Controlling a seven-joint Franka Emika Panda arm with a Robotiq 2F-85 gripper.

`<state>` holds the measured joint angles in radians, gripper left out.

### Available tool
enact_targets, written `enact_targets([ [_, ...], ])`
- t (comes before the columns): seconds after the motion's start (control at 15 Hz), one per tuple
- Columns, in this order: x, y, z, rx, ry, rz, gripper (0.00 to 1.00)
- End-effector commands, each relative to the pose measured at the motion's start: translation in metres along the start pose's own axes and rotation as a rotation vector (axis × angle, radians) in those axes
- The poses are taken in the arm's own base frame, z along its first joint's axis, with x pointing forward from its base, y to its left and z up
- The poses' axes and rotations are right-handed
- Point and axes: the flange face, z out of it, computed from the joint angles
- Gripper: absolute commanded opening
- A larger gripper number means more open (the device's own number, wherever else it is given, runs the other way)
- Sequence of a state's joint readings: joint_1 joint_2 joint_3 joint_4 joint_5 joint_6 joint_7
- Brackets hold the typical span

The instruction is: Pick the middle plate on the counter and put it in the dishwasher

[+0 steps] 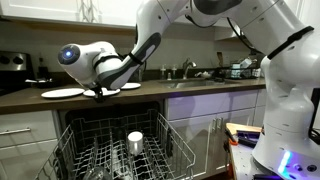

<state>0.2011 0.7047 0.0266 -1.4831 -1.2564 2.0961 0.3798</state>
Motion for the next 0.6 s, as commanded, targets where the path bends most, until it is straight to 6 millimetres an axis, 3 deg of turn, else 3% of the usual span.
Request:
enact_targets([
  [0.0,0.0049,0.0024,0.0016,-0.028,-0.016,-0.016,0.89],
  [0.13,0.0055,0.0016,0.0022,-0.029,-0.016,-0.017,0.83],
  [0.2,0.0057,0.0010,0.0025,-0.029,-0.015,-0.018,0.65],
  [0.27,0.0059,0.0003,0.0029,-0.029,-0.016,-0.018,0.58],
  [0.33,0.0059,-0.0002,0.0032,-0.029,-0.017,-0.019,0.56],
  [0.47,0.0056,-0.0009,0.0040,-0.025,-0.018,-0.019,0.60],
  [0.53,0.0058,-0.0019,0.0039,-0.021,-0.016,-0.019,0.70],
])
